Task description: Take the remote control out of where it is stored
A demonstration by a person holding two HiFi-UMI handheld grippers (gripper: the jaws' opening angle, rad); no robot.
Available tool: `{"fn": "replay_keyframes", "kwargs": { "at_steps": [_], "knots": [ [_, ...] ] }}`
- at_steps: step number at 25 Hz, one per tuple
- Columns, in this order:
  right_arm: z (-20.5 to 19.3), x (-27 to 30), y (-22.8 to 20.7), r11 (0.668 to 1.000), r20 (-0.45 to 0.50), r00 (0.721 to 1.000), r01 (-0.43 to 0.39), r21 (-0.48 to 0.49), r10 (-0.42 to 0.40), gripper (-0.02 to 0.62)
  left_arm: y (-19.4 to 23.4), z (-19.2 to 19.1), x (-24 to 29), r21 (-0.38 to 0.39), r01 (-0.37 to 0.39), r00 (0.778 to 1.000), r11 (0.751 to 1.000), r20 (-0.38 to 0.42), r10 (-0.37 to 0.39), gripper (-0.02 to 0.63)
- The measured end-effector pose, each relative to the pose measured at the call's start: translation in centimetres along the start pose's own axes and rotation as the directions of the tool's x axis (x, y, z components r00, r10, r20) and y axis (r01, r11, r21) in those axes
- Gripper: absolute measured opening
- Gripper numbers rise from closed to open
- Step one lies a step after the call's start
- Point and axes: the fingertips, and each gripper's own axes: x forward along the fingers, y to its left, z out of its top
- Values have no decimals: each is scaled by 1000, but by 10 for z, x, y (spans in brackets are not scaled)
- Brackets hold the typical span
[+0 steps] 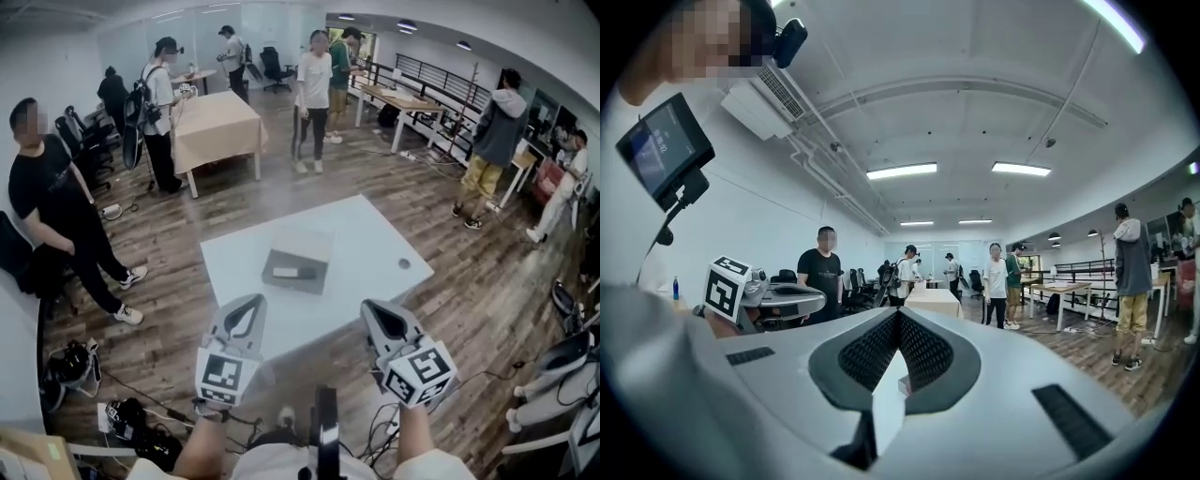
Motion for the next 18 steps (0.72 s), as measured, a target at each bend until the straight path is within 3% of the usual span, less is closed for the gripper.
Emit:
{"fn": "replay_keyframes", "kwargs": {
  "at_steps": [9,18],
  "knots": [
    [1,71,-12,1000,-28,999,28,-12,-29,0,62,-12,57,2,23,1000,1000,8,-23,0],
    [-4,99,-35,998,-37,997,65,6,-64,0,75,-24,93,2,59,998,998,-10,-59,0]
  ]
}}
